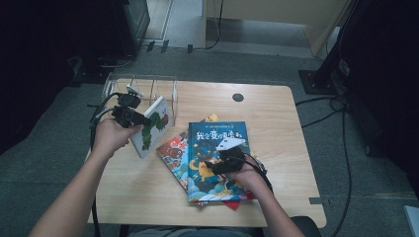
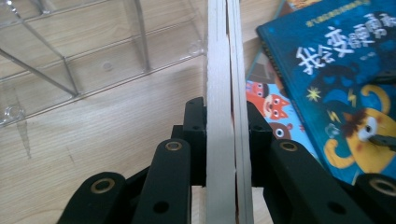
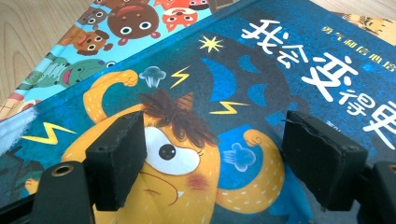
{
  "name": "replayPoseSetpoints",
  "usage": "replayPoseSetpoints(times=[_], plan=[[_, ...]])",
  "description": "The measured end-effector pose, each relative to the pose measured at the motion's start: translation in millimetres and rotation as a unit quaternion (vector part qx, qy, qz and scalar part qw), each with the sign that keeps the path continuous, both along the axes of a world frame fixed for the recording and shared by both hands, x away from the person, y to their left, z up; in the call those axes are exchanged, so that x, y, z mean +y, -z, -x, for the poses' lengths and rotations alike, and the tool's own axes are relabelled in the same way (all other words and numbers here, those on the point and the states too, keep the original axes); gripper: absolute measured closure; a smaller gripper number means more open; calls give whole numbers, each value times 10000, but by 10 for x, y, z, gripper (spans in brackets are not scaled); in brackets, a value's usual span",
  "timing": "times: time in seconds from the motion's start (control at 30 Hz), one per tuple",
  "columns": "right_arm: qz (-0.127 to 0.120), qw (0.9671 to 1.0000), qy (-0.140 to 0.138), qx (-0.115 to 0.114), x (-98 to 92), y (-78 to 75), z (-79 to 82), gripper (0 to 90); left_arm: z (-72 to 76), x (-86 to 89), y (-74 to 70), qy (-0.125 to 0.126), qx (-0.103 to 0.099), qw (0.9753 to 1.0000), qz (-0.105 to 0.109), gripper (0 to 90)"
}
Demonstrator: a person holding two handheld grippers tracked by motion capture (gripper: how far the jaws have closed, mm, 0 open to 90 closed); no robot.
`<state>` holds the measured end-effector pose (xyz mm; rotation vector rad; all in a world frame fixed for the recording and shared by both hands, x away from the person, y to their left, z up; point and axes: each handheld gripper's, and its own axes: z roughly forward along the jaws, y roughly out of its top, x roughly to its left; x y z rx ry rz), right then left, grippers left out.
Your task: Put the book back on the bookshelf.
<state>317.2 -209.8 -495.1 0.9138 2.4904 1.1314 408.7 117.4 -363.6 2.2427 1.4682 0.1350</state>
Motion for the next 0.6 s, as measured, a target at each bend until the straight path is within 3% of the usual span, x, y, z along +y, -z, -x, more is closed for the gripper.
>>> replayPoseSetpoints(times=[0.23, 0.43, 0.6], plan=[[-8, 10000, 2, -3, 3, 1, -4, 216, -128, -35, 39, -327, -19, 9994, 114, 777], [-8, 10000, 3, -4, 3, 1, -4, 216, -194, -90, 89, -444, -82, 9990, -8, 777], [-4, 10000, 1, -9, 3, 1, -4, 216, -237, -154, 110, -451, -76, 9989, 65, 777]])
